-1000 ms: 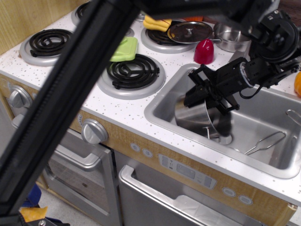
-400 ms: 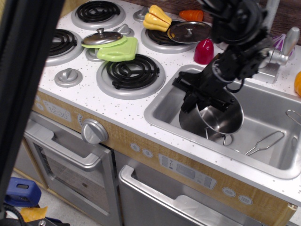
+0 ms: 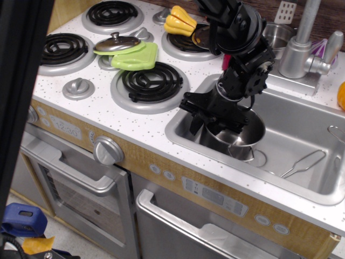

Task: Flip pot upright in sink

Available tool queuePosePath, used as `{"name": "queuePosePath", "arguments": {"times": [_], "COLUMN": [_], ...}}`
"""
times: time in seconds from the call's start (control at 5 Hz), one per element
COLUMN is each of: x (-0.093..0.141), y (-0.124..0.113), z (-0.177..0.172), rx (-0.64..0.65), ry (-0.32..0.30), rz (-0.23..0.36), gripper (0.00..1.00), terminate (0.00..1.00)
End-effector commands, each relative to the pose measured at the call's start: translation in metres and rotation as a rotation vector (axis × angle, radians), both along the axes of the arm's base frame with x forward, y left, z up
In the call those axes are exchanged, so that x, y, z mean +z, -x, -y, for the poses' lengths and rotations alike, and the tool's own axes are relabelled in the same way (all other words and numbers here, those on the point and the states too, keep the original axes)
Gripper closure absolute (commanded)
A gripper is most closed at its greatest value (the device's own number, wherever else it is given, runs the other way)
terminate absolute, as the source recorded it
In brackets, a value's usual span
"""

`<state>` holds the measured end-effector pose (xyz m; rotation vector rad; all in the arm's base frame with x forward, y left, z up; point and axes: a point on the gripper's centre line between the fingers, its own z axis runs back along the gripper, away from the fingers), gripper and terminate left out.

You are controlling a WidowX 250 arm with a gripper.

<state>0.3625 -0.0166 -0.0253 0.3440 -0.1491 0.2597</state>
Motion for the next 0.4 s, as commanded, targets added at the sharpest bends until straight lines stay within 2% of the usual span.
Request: {"name": "queuePosePath", "arguments": {"times": [0.0,0.2], "x": [0.0184,0.0184], "y": [-0.0082,-0.0082], "z": [0.0026,0.0026], "rx": [-0.008,-0.008], "ry": [0.008,0.008], "rz": [0.052,0.052], "gripper": [0.0,0.0], "terminate": [0.0,1.0]}}
